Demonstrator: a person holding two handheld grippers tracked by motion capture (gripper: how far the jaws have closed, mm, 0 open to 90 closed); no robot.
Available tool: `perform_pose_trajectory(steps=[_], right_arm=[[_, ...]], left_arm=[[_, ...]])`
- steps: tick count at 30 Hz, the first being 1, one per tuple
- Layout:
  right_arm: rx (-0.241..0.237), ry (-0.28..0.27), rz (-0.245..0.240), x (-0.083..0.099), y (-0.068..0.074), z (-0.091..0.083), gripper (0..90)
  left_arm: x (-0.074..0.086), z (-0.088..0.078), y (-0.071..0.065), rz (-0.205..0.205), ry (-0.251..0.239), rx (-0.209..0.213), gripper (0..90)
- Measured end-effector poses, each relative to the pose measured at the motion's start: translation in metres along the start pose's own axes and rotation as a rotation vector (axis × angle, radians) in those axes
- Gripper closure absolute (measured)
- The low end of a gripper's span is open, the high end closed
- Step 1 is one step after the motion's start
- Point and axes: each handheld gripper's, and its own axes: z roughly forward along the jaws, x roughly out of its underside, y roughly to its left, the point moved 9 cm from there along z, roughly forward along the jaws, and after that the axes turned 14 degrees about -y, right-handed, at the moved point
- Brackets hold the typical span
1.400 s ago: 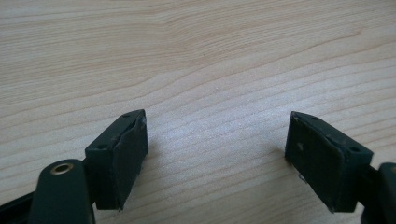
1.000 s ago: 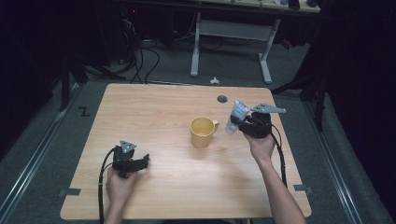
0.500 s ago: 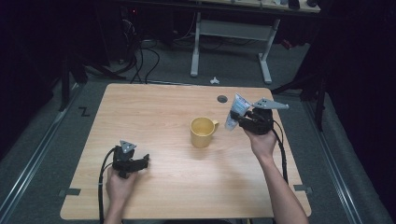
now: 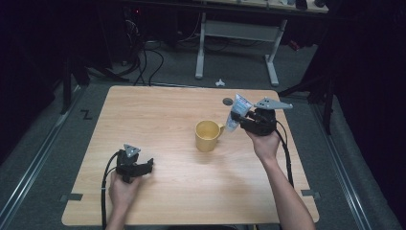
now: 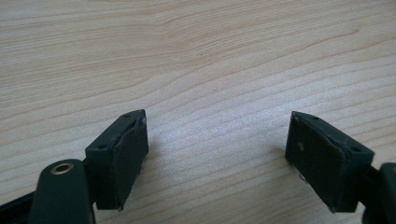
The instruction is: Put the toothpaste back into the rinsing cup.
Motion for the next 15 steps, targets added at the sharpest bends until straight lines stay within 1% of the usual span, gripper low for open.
perform_pose_trajectory(steps=[15], right_arm=[[-0.061, -0.005, -0.037, -0.014, 0.024, 0.016, 66.7]], left_arm=[[0.000, 0.000, 0.000, 0.000, 0.000, 0.001, 21.5]])
